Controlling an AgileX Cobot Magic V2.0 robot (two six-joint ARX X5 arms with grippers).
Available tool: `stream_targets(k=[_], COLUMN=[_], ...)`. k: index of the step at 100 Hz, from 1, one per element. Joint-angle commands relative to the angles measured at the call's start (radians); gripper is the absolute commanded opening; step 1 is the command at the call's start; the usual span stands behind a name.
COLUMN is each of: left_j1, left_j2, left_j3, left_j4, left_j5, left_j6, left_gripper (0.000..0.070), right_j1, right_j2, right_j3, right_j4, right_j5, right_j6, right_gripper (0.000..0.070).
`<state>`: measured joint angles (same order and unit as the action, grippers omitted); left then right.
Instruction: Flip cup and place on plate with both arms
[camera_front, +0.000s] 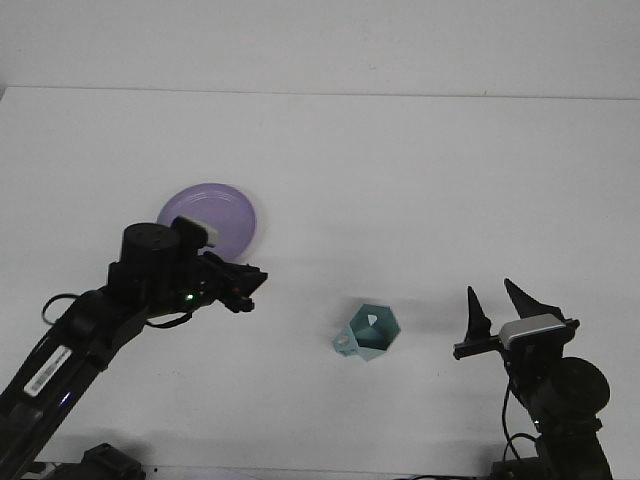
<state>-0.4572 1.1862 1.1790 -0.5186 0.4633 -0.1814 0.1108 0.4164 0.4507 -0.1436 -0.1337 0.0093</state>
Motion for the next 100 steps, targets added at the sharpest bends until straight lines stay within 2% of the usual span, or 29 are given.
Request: stream_targets(k=[1,17,27,49,100], left_j1=[-0.043,-0.136,-0.182,-0.264,-0.382], left_j2=[0.069,0.233,0.328,0.494,0.737], left_j3=[0.071,0.223,0.312,0.45,0.591], left_j4=[-0.036,-0.149,-0.227,-0.352,-0.367], left_j5=[0.008,0.005,-0.019,-0.113,-0.127], left_j6=[0.045,0.062,0.074,0.1,0.091], left_gripper=[0.0315,0.036,0.0434,0.0434,0.0433], right_j1=[0.001,0.001,0.001,0.001,0.001], right_j2=[0.002,0.002,0.002,0.002,0.002], right_j3=[0.005,0.005,0.005,0.005,0.005], right_j4=[0.009,0.009,0.009,0.01,0.013], right_j5=[0.003,0.003,0.003,0.003,0.003], right_j6=[0.021,0.029,0.029,0.043,0.048], right_gripper=[0.0402,0.0403,0.0402,0.0403,0.0403])
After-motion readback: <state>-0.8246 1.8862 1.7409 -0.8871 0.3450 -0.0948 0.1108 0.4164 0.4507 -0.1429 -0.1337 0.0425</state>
